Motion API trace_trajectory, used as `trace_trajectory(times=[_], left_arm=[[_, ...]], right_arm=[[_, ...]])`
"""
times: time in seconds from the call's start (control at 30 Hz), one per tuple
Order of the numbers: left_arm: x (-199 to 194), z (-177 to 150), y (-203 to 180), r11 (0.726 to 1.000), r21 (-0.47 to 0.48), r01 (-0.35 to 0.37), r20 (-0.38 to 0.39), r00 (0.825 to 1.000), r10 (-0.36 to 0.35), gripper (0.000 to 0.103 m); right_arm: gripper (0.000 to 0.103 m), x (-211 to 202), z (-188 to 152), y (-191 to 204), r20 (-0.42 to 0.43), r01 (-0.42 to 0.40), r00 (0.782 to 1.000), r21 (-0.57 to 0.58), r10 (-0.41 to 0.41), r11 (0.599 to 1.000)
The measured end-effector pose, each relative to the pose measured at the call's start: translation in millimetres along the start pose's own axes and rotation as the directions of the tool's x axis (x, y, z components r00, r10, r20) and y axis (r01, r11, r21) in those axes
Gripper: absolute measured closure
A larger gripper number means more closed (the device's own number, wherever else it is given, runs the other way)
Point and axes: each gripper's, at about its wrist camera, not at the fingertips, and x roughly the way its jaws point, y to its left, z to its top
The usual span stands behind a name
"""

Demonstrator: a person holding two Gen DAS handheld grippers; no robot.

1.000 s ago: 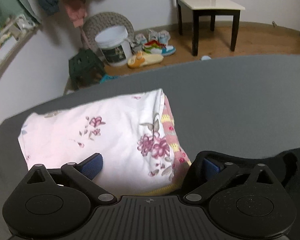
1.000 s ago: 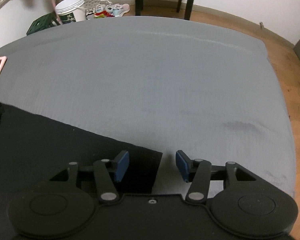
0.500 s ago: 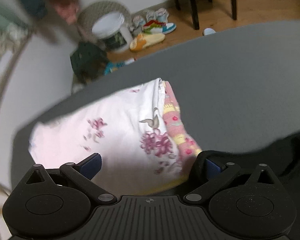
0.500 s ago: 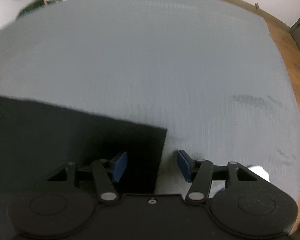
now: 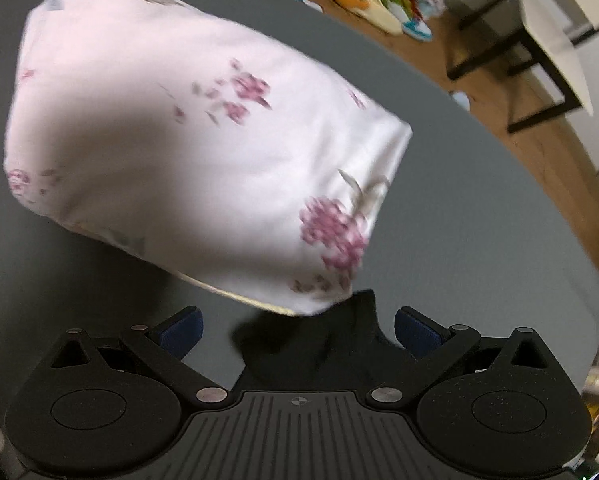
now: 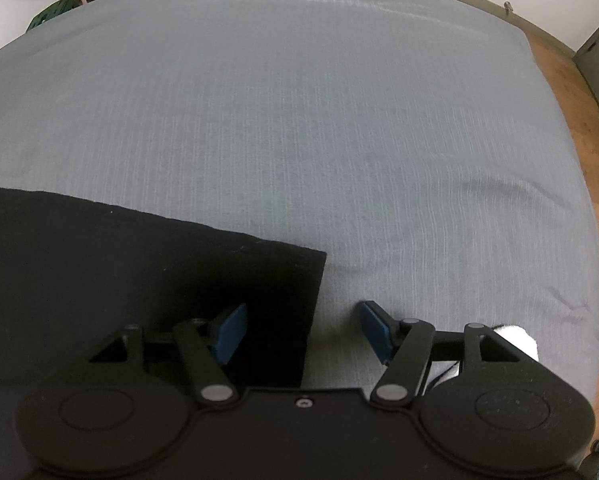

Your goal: Fold clothes

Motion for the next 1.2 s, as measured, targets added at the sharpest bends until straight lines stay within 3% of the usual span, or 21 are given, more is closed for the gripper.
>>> trace_trajectory(times=[0.07, 0.13, 0.17, 0.23, 0.3, 0.4, 0.57, 0.6, 0.7, 0.77, 0.9, 0.97, 1.0, 1.03, 1.1, 1.2], left_arm=[[-8, 0, 5, 1.000, 0.015, -0.012, 0.047, 0.999, 0.011, 0.001], [-17, -6, 3, 0.992, 0.117, -0.040, 0.119, 0.993, 0.026, 0.001], [-20, -10, -1, 0.981, 0.189, -0.048, 0.153, 0.988, 0.019, 0.001], [-25, -28, -13, 0.926, 0.372, -0.063, 0.215, 0.976, -0.019, 0.001], [-30, -54, -22, 0.846, 0.525, -0.089, 0.283, 0.956, -0.075, 0.001], [-33, -85, -35, 0.720, 0.689, -0.088, 0.290, 0.943, -0.162, 0.001], [-26, -167, -43, 0.437, 0.896, -0.077, 0.216, 0.936, -0.277, 0.001], [-23, -182, -44, 0.394, 0.916, -0.075, 0.198, 0.938, -0.283, 0.001], [-19, -219, -45, 0.317, 0.948, -0.022, 0.116, 0.953, -0.281, 0.001], [-15, -236, -42, 0.281, 0.959, 0.040, 0.037, 0.963, -0.266, 0.001], [-12, -266, -37, 0.230, 0.968, 0.104, -0.056, 0.977, -0.207, 0.001], [-7, -270, -31, 0.206, 0.974, 0.093, -0.054, 0.981, -0.188, 0.001], [-6, -270, -28, 0.200, 0.976, 0.084, -0.046, 0.982, -0.184, 0.001], [-5, -270, -26, 0.195, 0.978, 0.074, -0.038, 0.983, -0.180, 0.001], [-1, -270, -23, 0.203, 0.977, 0.064, -0.029, 0.984, -0.174, 0.001], [1, -268, -19, 0.236, 0.969, 0.070, -0.030, 0.985, -0.169, 0.001]], right_arm=[[0.041, -1, 1, 0, 0.001, 0.001, 1.000, -0.003, -0.001, 1.000], [0.042, -4, 2, 0, 0.009, -0.007, 1.000, -0.010, 0.007, 1.000], [0.042, -6, 3, -1, 0.016, -0.014, 1.000, -0.015, 0.015, 1.000], [0.046, -10, 4, -3, 0.031, -0.036, 0.999, -0.026, 0.037, 0.999], [0.048, -14, 4, -6, 0.045, -0.055, 0.997, -0.038, 0.056, 0.998], [0.049, -17, 4, -12, 0.054, -0.076, 0.995, -0.048, 0.079, 0.996], [0.049, -19, 3, -27, 0.083, -0.140, 0.987, 0.051, 0.135, 0.989], [0.049, -20, 2, -30, 0.097, -0.142, 0.986, 0.074, 0.135, 0.987], [0.056, -19, 2, -40, 0.110, -0.139, 0.986, 0.107, 0.127, 0.984], [0.062, -14, 2, -36, 0.112, -0.146, 0.984, 0.094, 0.136, 0.985], [0.062, -8, 1, -24, 0.138, -0.114, 0.984, 0.030, 0.109, 0.993], [0.063, -6, -1, -17, 0.160, -0.086, 0.983, -0.005, 0.086, 0.996], [0.070, -6, -2, -15, 0.173, -0.086, 0.981, -0.019, 0.087, 0.996], [0.081, -6, -4, -12, 0.184, -0.084, 0.979, -0.032, 0.089, 0.996], [0.092, -9, -4, -7, 0.192, -0.078, 0.978, -0.046, 0.086, 0.996], [0.093, -15, -1, -3, 0.214, -0.044, 0.975, -0.058, 0.056, 0.997]])
